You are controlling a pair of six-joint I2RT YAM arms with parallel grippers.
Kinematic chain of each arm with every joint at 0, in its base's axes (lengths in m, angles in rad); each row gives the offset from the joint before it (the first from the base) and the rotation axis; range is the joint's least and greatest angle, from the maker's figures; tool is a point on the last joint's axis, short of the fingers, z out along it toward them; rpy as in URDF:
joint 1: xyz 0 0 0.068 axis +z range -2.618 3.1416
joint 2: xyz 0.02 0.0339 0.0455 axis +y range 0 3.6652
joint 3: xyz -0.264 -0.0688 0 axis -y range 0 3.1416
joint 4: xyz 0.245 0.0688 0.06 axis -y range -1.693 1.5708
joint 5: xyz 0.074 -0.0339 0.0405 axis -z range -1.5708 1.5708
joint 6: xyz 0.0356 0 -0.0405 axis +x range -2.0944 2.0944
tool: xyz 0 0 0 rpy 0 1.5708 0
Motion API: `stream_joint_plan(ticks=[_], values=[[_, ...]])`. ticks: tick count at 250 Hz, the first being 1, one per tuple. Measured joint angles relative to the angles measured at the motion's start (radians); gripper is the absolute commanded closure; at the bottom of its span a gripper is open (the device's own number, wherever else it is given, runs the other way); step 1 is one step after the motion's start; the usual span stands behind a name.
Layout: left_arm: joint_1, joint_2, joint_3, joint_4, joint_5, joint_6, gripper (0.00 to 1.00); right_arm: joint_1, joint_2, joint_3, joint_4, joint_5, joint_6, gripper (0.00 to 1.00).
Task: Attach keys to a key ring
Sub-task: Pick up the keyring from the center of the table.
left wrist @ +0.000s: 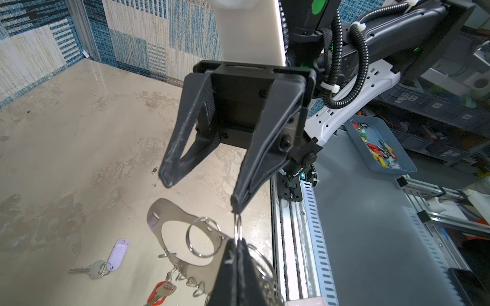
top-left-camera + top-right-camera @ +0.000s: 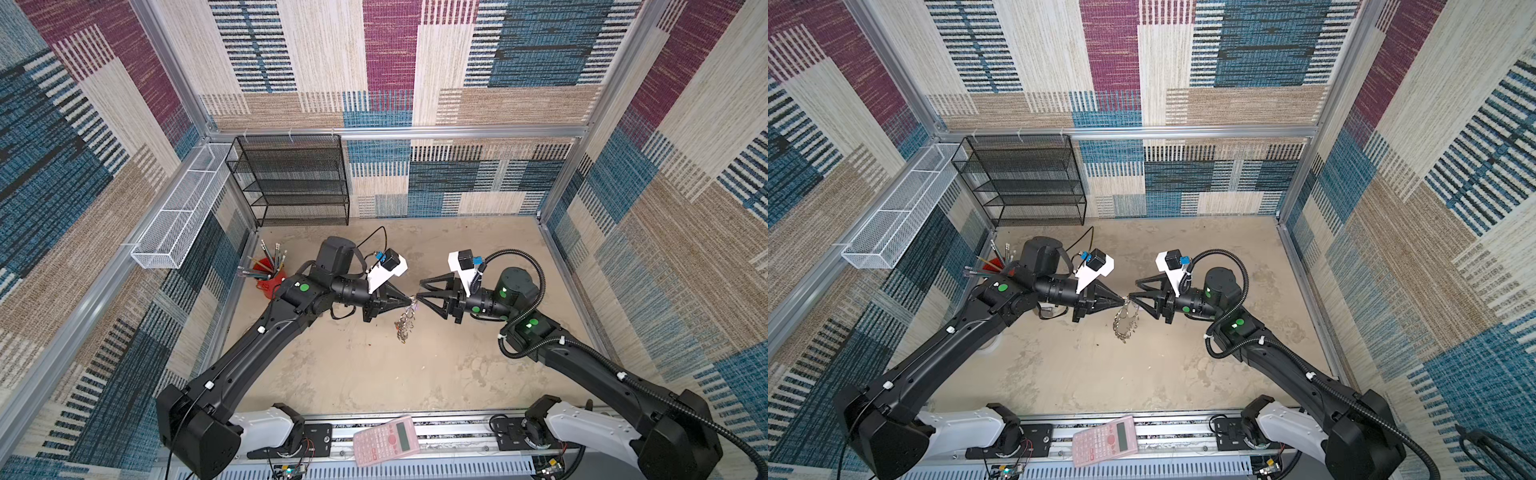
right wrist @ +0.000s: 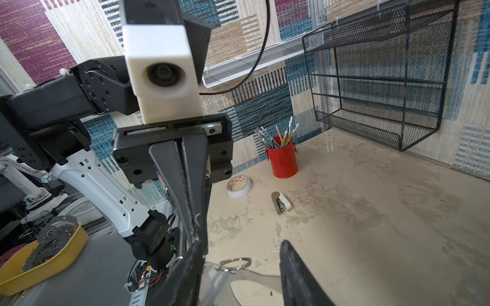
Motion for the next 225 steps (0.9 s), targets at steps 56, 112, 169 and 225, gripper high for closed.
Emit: stream_joint_plan(ticks=[56,112,169,225], values=[[0.0,0.011,0.014,-0.04,-0.005,0.008,1.0,0.003,0.015,0.0,0.008,-0.028,-0.001,0.52],[-0.004,0.018,0.016,-0.061,-0.005,0.011,1.0,0.008,0.025,-0.006,0.024,-0.065,0.001,0.49],[-0.003,0.026,0.019,-0.033,-0.007,0.011,1.0,0.012,0.03,-0.016,0.024,-0.097,0.008,0.45],[-0.003,0.017,0.01,-0.018,-0.008,0.009,1.0,0.012,0.031,-0.016,0.025,-0.096,0.012,0.59]])
